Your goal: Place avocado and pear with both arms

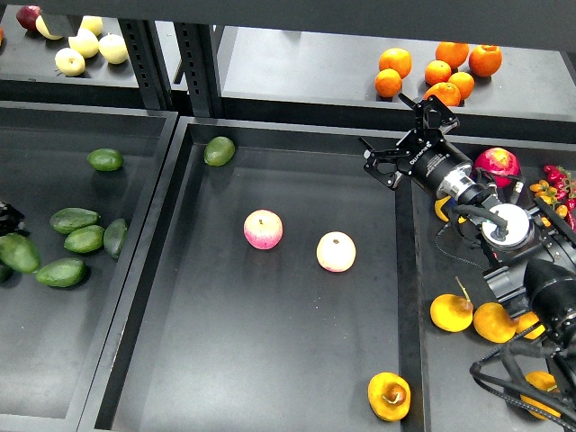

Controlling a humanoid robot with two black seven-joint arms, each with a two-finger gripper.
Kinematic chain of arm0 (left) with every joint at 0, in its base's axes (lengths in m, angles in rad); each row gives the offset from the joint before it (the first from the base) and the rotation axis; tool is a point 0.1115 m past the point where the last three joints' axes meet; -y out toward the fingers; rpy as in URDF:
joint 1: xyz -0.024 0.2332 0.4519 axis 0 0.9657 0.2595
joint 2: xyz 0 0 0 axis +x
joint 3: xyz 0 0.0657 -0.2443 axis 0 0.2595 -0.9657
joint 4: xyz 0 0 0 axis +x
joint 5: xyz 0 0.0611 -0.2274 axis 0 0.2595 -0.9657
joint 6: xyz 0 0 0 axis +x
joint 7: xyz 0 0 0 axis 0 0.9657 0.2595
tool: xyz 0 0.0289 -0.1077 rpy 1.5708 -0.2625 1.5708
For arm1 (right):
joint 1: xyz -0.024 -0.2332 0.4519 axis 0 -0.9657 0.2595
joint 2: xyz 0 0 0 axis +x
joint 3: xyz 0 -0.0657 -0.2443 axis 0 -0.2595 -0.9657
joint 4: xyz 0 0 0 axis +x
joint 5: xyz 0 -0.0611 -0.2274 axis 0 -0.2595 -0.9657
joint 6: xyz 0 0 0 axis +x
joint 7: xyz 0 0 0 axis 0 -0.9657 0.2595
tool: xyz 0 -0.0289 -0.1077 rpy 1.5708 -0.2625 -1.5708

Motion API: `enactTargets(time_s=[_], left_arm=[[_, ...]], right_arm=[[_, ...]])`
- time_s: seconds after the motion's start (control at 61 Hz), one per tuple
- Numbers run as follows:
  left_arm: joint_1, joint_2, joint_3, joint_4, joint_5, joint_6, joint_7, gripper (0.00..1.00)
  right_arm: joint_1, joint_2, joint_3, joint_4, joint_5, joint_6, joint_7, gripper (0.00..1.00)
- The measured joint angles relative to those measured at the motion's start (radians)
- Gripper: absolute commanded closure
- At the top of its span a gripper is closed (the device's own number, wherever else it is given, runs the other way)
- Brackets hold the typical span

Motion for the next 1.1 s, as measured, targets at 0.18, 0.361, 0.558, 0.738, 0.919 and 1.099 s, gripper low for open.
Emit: enactTargets(time_s=[0.18,0.361,0.558,0.738,0.919,1.099], left_arm=[[0.035,-0.013,0.0,0.072,-0.007,0.0,0.0,0.61],[0.072,-0.019,0.0,0.099,-0.014,0.0,0.0,0.61],[0.095,-0.041,-0.001,0.136,-0.015,0.0,0.0,0.6],[0.119,-0.068,-0.001,0.162,-0.017,0.0,0.0,0.6],[0.151,-0.078,-0.003,0.165,-0.017,0.0,0.0,0.6],[0.17,-0.094,-0.003,0.177,-0.016,0.0,0.0,0.59]], right_arm=[[0.0,0.0,-0.001,0.0,0.0,0.0,0.0,0.0],[-0.001,0.0,-0.003,0.0,0.0,0.0,0.0,0.0],[-0.001,0.0,-0.013,0.0,0.0,0.0,0.0,0.0],[0.0,0.0,-0.014,0.0,0.0,0.0,0.0,0.0],[0.0,0.0,-0.014,0.0,0.0,0.0,0.0,0.0],[-0.001,0.0,-0.016,0.0,0.0,0.0,0.0,0.0]])
